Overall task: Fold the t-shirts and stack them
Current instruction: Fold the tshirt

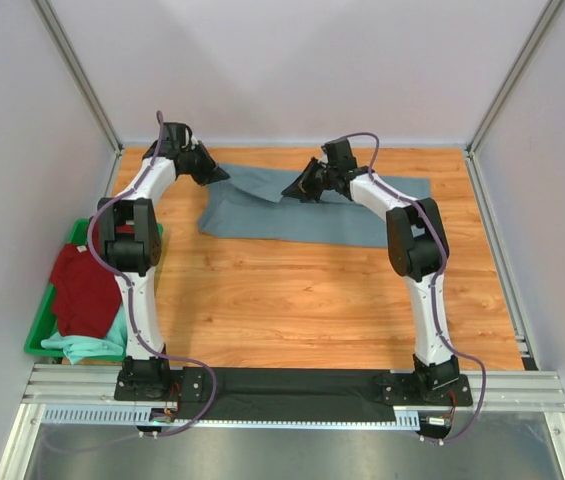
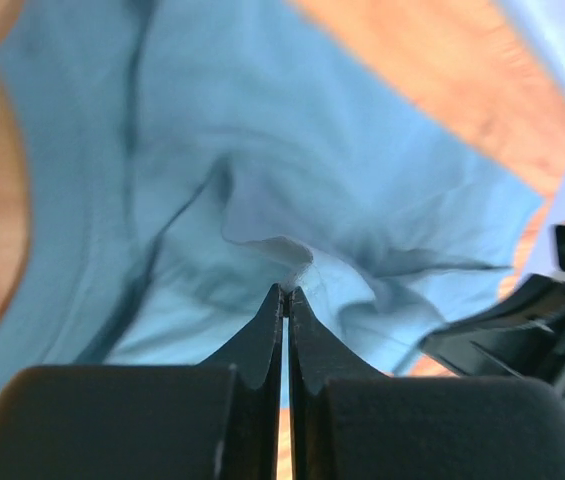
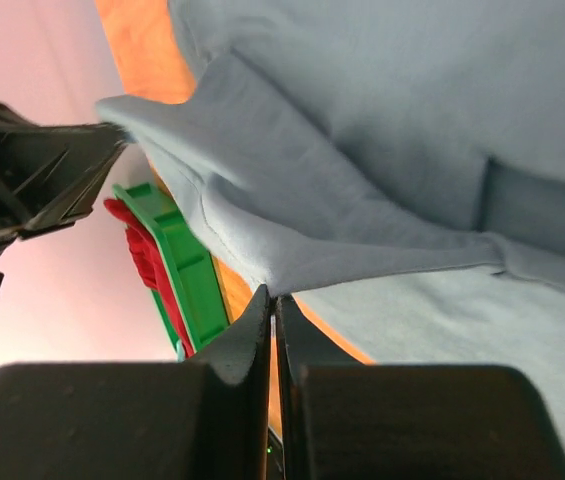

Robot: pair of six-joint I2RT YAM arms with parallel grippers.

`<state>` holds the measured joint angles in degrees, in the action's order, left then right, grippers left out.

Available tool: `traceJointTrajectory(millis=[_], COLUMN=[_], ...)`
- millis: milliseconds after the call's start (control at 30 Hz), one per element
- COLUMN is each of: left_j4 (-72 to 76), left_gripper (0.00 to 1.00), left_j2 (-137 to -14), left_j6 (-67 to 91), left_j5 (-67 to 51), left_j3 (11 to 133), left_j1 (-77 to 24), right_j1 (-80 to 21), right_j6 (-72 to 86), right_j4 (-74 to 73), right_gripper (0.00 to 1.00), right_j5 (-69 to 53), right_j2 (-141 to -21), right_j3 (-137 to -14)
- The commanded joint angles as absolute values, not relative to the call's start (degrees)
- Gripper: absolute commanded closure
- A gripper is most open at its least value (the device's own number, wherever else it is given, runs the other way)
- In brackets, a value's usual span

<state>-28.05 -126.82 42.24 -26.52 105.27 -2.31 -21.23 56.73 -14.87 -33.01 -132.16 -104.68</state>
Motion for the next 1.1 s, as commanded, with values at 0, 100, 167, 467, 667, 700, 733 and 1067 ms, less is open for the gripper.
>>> traceJointTrajectory(millis=[0, 100, 167, 467, 667, 700, 733, 1067], left_j4=[-19.96, -16.88, -15.65, -16.7, -17.22, -17.31, -17.49, -18.63], left_gripper=[1.0, 1.0, 1.0, 1.0, 1.0, 1.0, 1.0, 1.0], left_j2=[-125.15, -125.42, -125.95, -128.85, -129.9, -130.16, -130.25, -132.09], left_j6=[46.4, 48.16, 48.95, 50.45, 51.33, 51.24, 51.33, 51.06], left_j5=[-28.57, -27.95, -27.86, -27.95, -27.6, -27.6, -27.42, -25.49], left_j3=[107.84, 108.28, 109.51, 117.77, 120.49, 120.76, 120.76, 123.48], left_j1=[-2.9, -3.25, -3.6, -5.36, -6.06, -5.98, -6.06, -5.89], right_j1=[-19.52, -18.81, -18.55, -17.32, -16.44, -16.35, -16.26, -15.55], right_j6=[56.69, 57.22, 57.22, 57.92, 58.62, 58.62, 58.62, 59.33], right_j4=[-13.19, -12.31, -12.22, -11.43, -11.07, -11.16, -11.16, -10.63], right_gripper=[1.0, 1.0, 1.0, 1.0, 1.0, 1.0, 1.0, 1.0], right_j5=[-33.57, -35.23, -36.47, -36.83, -36.83, -36.83, -36.83, -36.91], right_j2=[-134.29, -136.23, -137.71, -139.13, -139.39, -139.39, -139.48, -140.45], right_j3=[-107.66, -110.21, -112.22, -113.64, -114.61, -114.78, -114.96, -116.19])
